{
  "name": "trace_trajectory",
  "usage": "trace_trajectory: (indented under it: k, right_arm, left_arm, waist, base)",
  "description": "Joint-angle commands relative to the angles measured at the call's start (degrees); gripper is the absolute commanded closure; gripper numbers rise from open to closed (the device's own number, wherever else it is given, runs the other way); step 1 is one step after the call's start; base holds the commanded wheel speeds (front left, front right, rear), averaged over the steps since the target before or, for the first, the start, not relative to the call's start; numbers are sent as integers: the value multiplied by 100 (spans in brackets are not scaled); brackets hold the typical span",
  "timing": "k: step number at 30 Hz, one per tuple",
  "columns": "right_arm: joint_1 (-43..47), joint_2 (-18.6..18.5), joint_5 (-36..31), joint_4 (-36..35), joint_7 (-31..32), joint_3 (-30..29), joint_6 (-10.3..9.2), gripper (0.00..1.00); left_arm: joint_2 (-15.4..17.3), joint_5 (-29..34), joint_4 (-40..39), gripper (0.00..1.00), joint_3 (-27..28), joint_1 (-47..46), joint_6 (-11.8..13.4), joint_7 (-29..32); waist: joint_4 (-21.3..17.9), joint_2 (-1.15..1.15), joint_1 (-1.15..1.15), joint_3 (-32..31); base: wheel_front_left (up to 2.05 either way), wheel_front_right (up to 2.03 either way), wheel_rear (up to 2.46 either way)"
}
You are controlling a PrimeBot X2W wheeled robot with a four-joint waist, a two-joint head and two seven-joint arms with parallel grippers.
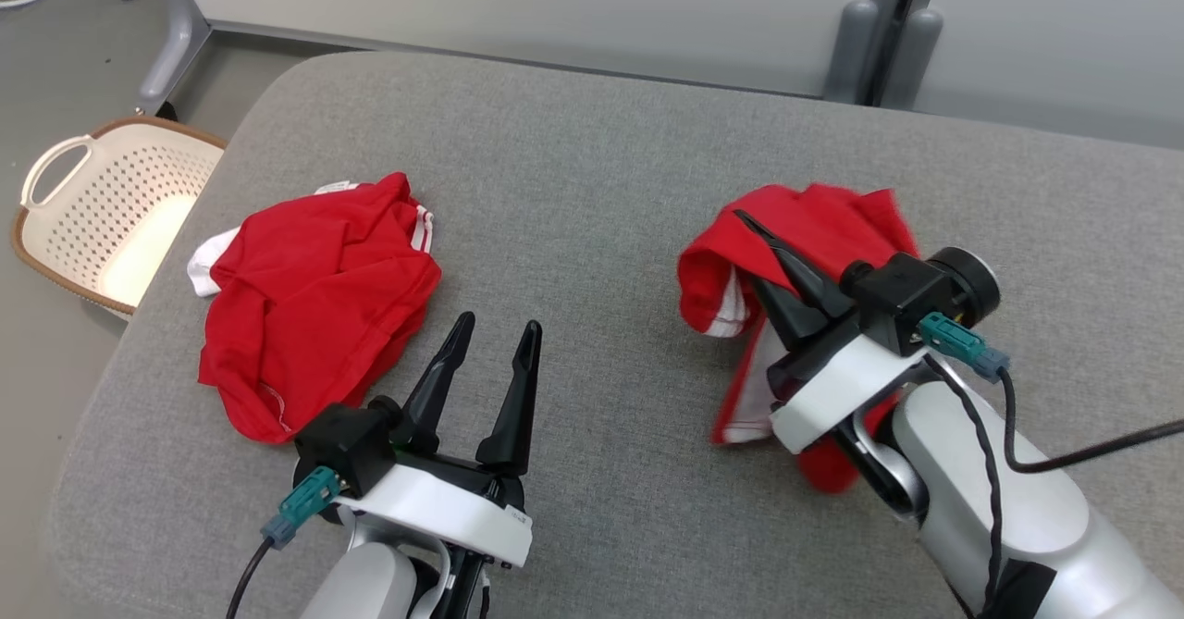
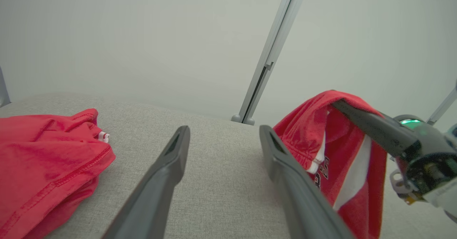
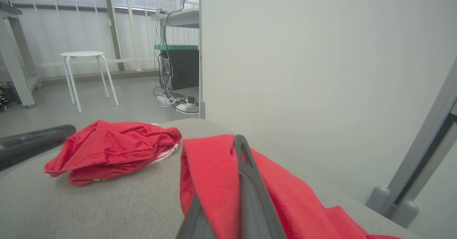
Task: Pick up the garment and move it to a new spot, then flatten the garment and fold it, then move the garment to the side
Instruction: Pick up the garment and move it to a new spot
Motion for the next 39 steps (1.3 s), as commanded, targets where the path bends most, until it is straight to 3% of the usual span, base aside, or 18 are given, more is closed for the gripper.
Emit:
trace_trajectory:
  k: [1, 7, 12, 18, 24, 25, 26, 27, 32, 39]
  right_arm:
    - [-54, 32, 188, -162, -55, 97, 1, 100]
    - [-126, 71, 1501, -1361, 135, 455, 1, 100]
    - [-54, -186, 2494, -1928, 559, 1, 1, 100]
    - [-310, -705, 3006, -1111, 1245, -786, 2, 100]
    - [-1056, -1285, 2840, 173, 1681, -853, 2, 100]
    - [-1189, -1339, 2828, 400, 1741, -849, 2, 95]
    - [-1333, -1404, 2745, 658, 1767, -844, 2, 44]
    - [-1449, -1462, 2666, 927, 1844, -811, 1, 0]
    - [-2072, -1721, 1880, 2124, 1633, -608, 1, 0]
    - [-2400, -1305, 1414, 3400, 719, -901, 1, 0]
  left_arm:
    - [22, 46, 26, 0, 41, 75, -30, -9]
    - [20, 75, 89, 0, 136, 218, -71, -9]
    - [20, 79, 46, 0, 135, 272, -87, -9]
    - [23, -44, -83, 0, -77, 135, -107, -7]
    - [24, -166, -147, 0, -329, -22, -77, -7]
    - [22, -205, -152, 0, -368, -24, -64, -7]
    - [23, -237, -156, 0, -401, -43, -48, -7]
    - [20, -272, -169, 0, -427, -72, -37, -7]
    - [21, -376, -201, 0, -554, -117, 9, -7]
    - [20, -337, -152, 0, -478, -82, 60, -7]
  waist:
    - [-92, 0, 0, -161]
    - [-168, 0, 0, -404]
    - [-129, 0, 0, -431]
    - [185, 0, 0, -146]
    - [550, 0, 0, 244]
    - [611, 0, 0, 299]
    - [660, 0, 0, 357]
    - [706, 0, 0, 412]
    - [875, 0, 0, 557]
    - [734, 0, 0, 422]
  base:
    - [0, 0, 0]
    - [0, 0, 0]
    - [0, 0, 0]
    - [0, 0, 0]
    - [0, 0, 0]
    - [0, 0, 0]
    - [0, 0, 0]
    - [0, 0, 0]
    - [0, 0, 0]
    - [0, 0, 0]
